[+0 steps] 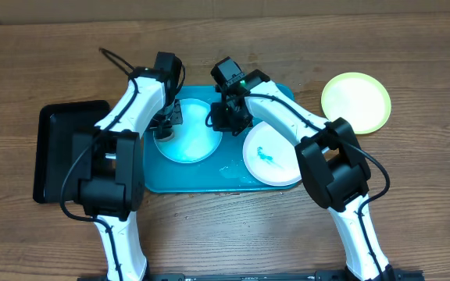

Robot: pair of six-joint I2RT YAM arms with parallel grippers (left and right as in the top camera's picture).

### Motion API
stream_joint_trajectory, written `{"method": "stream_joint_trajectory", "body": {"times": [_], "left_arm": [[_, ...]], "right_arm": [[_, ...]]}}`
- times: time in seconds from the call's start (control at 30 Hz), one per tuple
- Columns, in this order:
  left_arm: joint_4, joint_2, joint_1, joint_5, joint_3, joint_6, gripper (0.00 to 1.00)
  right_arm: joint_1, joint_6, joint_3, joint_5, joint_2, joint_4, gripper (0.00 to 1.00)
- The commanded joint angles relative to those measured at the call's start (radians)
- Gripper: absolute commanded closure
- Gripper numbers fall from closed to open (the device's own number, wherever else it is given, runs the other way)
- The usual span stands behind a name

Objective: Clean dirty plates on tray and stack at the side

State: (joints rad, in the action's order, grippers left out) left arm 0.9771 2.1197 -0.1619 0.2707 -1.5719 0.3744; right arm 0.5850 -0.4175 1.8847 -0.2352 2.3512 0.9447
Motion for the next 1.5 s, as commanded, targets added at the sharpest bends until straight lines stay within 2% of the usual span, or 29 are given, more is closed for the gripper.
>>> {"method": "stream_joint_trajectory", "body": {"times": [0.0, 0.03, 0.17, 0.23, 0.27, 0.43, 0.53, 0.6, 0.77, 0.97, 1.17, 1.33, 1.47], "left_arm": [[0.033, -0.002, 0.022, 0.065, -0.094, 0.048, 0.96], [0.037, -0.005, 0.022, -0.007, -0.107, 0.043, 0.96], [0.002, -0.007, 0.022, -0.472, -0.121, -0.087, 0.96], [-0.013, -0.006, 0.016, -0.598, -0.104, -0.108, 0.96], [-0.012, -0.006, 0.010, -0.612, -0.095, -0.106, 0.96], [-0.020, -0.006, -0.021, -0.572, -0.012, -0.105, 0.96], [-0.039, -0.006, -0.033, -0.468, 0.050, -0.105, 0.96], [-0.040, -0.006, -0.035, -0.351, 0.084, -0.095, 0.96], [-0.020, -0.006, -0.025, -0.020, 0.108, 0.027, 0.96], [0.068, -0.011, -0.002, 0.224, 0.026, 0.172, 0.96], [0.111, -0.065, 0.027, 0.203, -0.066, 0.217, 0.96], [0.084, -0.201, 0.091, 0.019, -0.069, 0.216, 0.96], [0.082, -0.293, 0.199, -0.126, -0.069, 0.204, 0.96]], "right_arm": [[-0.003, 0.005, -0.019, 0.051, -0.017, 0.022, 0.96], [-0.003, 0.005, -0.019, 0.051, -0.017, 0.022, 0.96], [-0.003, 0.005, -0.019, 0.051, -0.017, 0.022, 0.96], [-0.003, 0.005, -0.019, 0.051, -0.017, 0.022, 0.96], [-0.003, 0.005, -0.019, 0.051, -0.017, 0.022, 0.96], [-0.003, 0.005, -0.019, 0.051, -0.017, 0.021, 0.96], [-0.003, 0.005, -0.019, 0.051, -0.017, 0.021, 0.96], [-0.003, 0.005, -0.019, 0.051, -0.017, 0.021, 0.96], [-0.003, 0.005, -0.019, 0.051, -0.017, 0.024, 0.96], [-0.003, 0.005, -0.019, 0.051, -0.017, 0.030, 0.96], [-0.002, 0.074, -0.003, 0.052, -0.017, 0.047, 0.96], [0.010, 0.078, 0.087, 0.153, -0.019, 0.117, 0.96], [0.048, 0.126, 0.225, 0.329, -0.029, 0.219, 0.96]]}}
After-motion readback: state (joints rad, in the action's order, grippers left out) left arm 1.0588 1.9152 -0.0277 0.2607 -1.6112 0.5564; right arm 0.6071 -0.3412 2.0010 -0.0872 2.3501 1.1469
